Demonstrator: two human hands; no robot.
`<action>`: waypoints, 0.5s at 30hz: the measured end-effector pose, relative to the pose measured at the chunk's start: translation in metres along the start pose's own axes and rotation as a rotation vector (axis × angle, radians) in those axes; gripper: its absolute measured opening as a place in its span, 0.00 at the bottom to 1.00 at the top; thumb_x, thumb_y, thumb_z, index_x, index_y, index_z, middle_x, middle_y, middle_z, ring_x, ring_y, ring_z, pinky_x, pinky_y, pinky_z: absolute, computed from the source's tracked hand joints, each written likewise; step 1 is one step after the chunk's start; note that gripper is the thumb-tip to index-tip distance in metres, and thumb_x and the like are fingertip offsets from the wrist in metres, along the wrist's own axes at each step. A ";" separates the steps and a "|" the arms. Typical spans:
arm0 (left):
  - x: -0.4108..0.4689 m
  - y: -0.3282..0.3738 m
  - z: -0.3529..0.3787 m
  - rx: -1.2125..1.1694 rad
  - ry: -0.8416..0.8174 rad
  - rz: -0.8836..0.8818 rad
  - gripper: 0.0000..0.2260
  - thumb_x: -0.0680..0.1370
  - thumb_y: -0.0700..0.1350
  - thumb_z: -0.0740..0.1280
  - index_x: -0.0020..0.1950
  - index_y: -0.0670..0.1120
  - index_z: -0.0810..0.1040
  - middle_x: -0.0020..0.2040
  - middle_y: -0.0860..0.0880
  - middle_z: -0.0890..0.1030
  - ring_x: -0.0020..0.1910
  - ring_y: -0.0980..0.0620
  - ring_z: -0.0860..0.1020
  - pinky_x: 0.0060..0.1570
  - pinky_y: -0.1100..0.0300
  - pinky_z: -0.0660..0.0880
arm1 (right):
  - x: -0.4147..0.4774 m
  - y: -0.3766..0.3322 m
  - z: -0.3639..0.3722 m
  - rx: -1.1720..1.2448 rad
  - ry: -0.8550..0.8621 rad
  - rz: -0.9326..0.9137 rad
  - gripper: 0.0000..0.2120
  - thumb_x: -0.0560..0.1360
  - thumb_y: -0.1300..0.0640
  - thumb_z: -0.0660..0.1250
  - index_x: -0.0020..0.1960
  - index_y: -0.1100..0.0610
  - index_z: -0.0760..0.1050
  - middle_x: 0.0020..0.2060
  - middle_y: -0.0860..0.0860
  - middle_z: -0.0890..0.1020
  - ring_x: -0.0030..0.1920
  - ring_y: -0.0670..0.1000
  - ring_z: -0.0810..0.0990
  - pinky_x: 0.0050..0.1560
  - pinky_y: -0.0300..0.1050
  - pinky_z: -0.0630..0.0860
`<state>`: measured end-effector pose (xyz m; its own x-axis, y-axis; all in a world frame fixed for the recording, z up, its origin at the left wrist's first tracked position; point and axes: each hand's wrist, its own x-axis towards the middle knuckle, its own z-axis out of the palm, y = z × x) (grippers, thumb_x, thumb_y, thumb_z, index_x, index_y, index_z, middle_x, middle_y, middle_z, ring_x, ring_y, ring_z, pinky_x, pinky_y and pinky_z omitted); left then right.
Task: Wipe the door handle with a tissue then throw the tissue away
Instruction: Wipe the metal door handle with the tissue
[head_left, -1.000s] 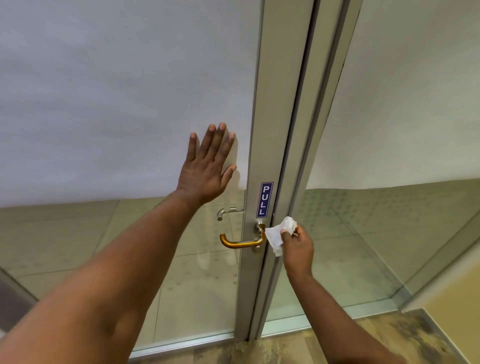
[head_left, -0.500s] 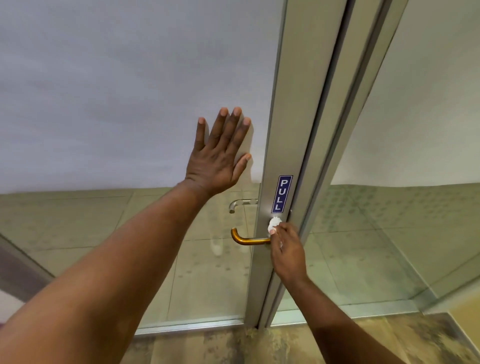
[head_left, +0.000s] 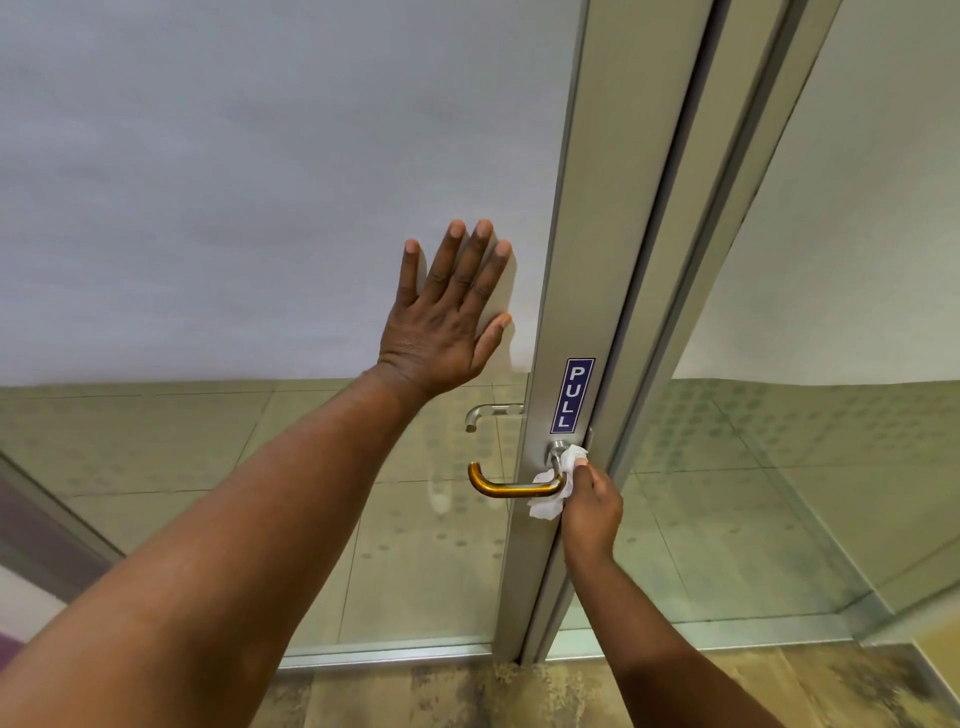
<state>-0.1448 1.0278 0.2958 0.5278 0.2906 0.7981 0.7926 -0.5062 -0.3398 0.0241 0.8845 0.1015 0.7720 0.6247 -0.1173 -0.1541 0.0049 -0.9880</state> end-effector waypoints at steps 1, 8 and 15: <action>0.000 0.000 0.000 0.000 -0.001 -0.001 0.36 0.85 0.62 0.50 0.85 0.47 0.38 0.84 0.44 0.41 0.82 0.45 0.30 0.78 0.42 0.30 | 0.001 -0.001 0.000 0.062 0.011 0.072 0.10 0.82 0.53 0.65 0.46 0.50 0.84 0.42 0.52 0.87 0.44 0.51 0.86 0.44 0.44 0.79; 0.000 0.000 0.001 0.009 0.015 -0.001 0.36 0.85 0.62 0.51 0.85 0.47 0.38 0.84 0.43 0.41 0.82 0.45 0.30 0.78 0.42 0.29 | 0.000 -0.013 0.006 0.633 0.060 0.476 0.06 0.82 0.60 0.64 0.56 0.58 0.78 0.48 0.53 0.85 0.47 0.51 0.85 0.40 0.44 0.80; 0.000 0.000 -0.001 0.004 0.014 0.000 0.36 0.85 0.62 0.51 0.84 0.47 0.37 0.84 0.42 0.45 0.81 0.46 0.29 0.78 0.42 0.29 | 0.001 -0.017 0.004 0.707 -0.002 0.541 0.11 0.82 0.61 0.62 0.63 0.61 0.76 0.53 0.56 0.85 0.50 0.54 0.85 0.40 0.46 0.82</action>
<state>-0.1452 1.0269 0.2968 0.5236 0.2794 0.8049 0.7939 -0.5028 -0.3419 0.0248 0.8885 0.1190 0.4824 0.6828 -0.5487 -0.8423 0.1894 -0.5047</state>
